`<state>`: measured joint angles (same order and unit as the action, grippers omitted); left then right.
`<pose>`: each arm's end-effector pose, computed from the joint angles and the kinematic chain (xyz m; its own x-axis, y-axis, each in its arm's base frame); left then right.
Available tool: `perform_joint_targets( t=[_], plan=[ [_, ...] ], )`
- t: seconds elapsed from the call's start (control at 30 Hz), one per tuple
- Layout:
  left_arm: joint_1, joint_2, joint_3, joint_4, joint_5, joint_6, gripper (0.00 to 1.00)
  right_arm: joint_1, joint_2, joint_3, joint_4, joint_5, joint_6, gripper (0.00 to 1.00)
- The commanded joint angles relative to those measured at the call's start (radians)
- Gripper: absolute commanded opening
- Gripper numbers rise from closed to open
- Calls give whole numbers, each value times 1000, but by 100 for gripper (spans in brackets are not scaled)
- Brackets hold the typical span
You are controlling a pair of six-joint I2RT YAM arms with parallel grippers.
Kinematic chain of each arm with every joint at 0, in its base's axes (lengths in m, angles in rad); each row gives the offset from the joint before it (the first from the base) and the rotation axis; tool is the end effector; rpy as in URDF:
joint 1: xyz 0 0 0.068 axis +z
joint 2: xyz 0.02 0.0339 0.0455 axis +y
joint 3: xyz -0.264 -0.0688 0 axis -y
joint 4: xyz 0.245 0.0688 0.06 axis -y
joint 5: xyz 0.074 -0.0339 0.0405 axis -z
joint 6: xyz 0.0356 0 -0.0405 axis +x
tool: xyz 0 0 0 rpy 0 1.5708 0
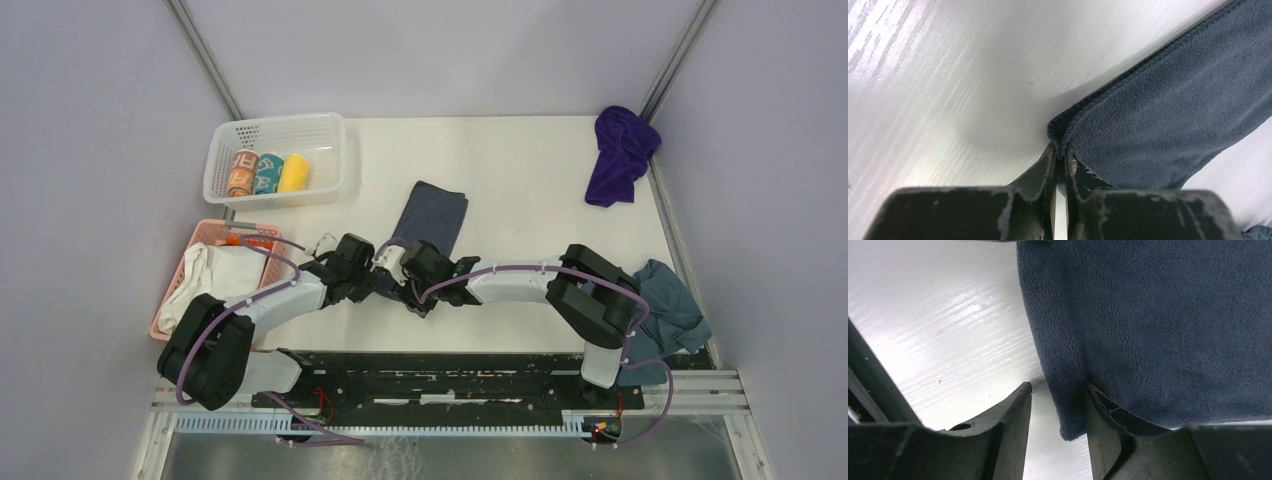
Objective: Roll the towels
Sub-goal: Roll the towel at the center of the board.
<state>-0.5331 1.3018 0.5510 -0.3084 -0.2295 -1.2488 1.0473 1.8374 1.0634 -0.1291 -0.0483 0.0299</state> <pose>0.1963 -0.1064 0.1500 -0.6161 -0.7090 -0.3431 -0.5861 0.7037 -0.4016 0.1857 0.3252 0.1538 -0.4187 -0.6656 -0.6178 -0.8679 0.4936 0.0564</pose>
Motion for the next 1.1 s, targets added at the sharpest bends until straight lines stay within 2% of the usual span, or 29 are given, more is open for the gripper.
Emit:
perform_joint_targets(
  t=[0.0, 0.1, 0.2, 0.4, 0.47, 0.8, 1.07],
  plan=[
    [10, -18, 38, -11, -9, 30, 14, 4, -8, -12, -56, 106, -32, 50],
    [17, -26, 43, -16, -4, 38, 14, 15, -39, -10, -64, 107, -50, 48],
    [19, -33, 43, -16, 0, 38, 14, 17, -51, -2, -72, 90, -50, 40],
    [22, -33, 51, -18, 8, 50, 14, 19, -20, 28, -89, 41, -39, 8],
    [24, -34, 53, -23, 2, 55, 15, 17, -30, 35, -86, -11, -30, 1],
    [46, -44, 70, -38, -4, 101, 24, -121, 18, 125, -109, -471, 131, 0],
    [70, -21, 92, -17, 13, 148, 30, -241, 91, 91, -11, -656, 288, 0]
  ],
)
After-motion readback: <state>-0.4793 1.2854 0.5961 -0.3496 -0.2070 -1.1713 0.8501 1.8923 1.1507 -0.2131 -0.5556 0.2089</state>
